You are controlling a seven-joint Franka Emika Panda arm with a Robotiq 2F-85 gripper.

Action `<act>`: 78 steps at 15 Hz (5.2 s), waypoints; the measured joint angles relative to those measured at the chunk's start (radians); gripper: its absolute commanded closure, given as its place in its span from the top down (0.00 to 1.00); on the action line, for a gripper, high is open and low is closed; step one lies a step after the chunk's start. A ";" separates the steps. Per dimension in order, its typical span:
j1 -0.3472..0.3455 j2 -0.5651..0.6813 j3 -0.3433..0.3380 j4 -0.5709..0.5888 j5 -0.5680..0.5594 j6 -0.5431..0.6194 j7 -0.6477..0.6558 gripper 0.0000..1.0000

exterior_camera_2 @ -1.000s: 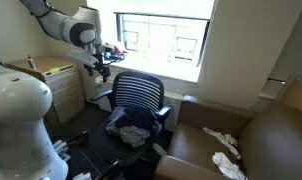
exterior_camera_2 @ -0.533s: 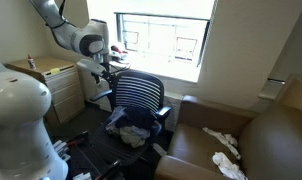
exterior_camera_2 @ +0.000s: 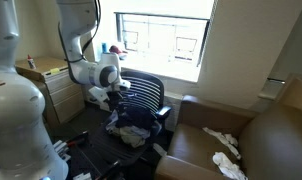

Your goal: Pick up the blue shirt from the black chair and hang it on the armrest of the brown chair

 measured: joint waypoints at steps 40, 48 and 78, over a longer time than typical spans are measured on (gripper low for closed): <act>0.076 0.762 0.146 0.570 0.503 0.454 0.056 1.00; 0.035 1.002 0.276 0.808 0.471 0.464 0.045 1.00; 0.592 1.070 -0.290 1.071 0.859 0.512 0.101 1.00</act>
